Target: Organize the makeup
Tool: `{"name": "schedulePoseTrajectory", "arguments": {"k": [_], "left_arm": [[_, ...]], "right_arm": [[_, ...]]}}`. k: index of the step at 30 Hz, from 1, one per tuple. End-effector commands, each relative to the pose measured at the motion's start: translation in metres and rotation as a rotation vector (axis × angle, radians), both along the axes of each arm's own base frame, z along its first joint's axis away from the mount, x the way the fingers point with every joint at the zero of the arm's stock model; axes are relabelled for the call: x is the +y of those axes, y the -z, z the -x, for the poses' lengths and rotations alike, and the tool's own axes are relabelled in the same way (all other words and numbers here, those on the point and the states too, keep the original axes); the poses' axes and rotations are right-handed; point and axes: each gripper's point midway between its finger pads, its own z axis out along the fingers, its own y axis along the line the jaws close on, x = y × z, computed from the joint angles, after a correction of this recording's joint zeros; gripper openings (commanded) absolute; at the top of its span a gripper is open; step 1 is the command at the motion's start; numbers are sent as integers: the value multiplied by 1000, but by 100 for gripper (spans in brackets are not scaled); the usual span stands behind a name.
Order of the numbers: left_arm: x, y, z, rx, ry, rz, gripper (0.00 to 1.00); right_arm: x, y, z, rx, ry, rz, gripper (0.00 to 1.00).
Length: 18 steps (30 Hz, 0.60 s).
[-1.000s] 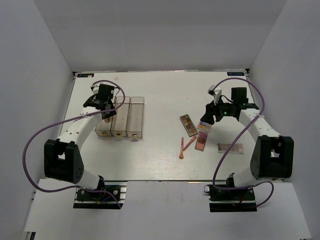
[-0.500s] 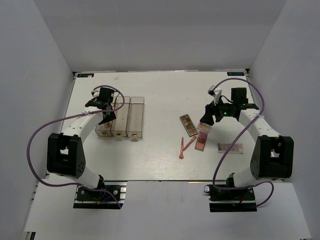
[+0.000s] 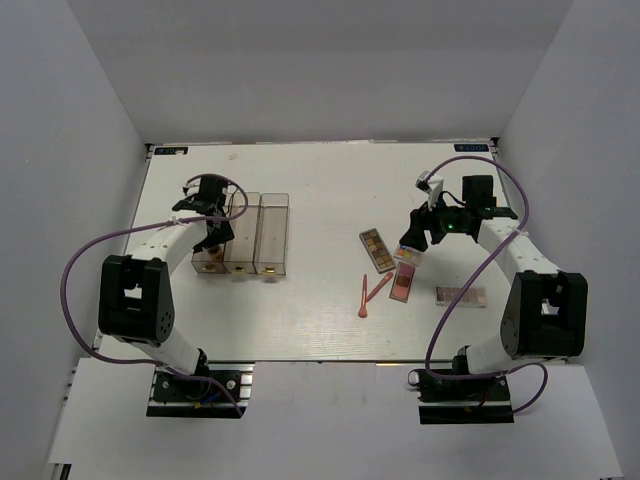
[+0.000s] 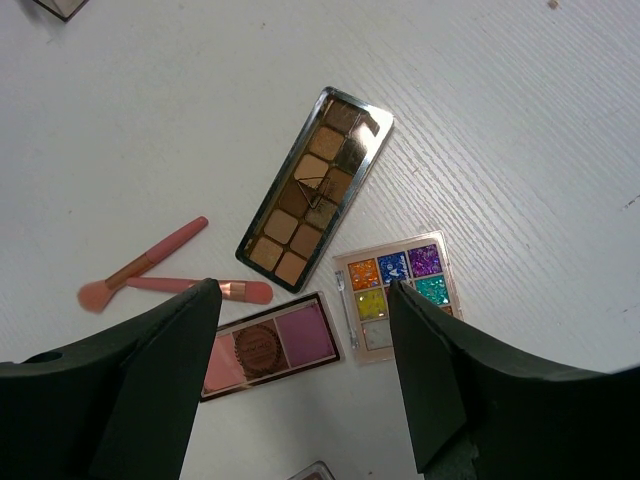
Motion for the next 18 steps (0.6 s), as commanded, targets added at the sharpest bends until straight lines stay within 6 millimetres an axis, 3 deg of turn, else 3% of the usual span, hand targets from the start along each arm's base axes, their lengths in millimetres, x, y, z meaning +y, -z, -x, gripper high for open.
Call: {"name": "schedulePoseTrajectory", "arguments": {"k": [1, 4, 7, 10, 12, 15, 16, 17, 18], "left_arm": [[0, -16, -7, -57, -9, 17, 69], [-1, -22, -9, -72, -8, 23, 77], [-2, -32, -12, -92, -9, 30, 78], [-8, -63, -23, -171, 12, 60, 78], [-20, -100, -35, -274, 78, 80, 75], [-61, -146, -52, -425, 244, 238, 65], [-73, -154, -55, -451, 288, 284, 61], [-100, -165, -57, -484, 381, 393, 53], [-116, -170, -57, -493, 422, 442, 49]], "right_arm": [[4, -10, -4, -33, -7, -19, 74], [3, -9, -4, -32, -6, -19, 74], [3, -9, -5, -31, -6, -19, 75], [3, -10, -4, -28, -6, -19, 75], [4, -9, -4, -23, -9, -20, 74], [6, -9, -3, -18, -18, -26, 73], [7, -11, -4, -19, -23, -30, 73], [8, -10, -4, -13, -25, -32, 73], [8, -11, -5, -15, -25, -33, 73]]}}
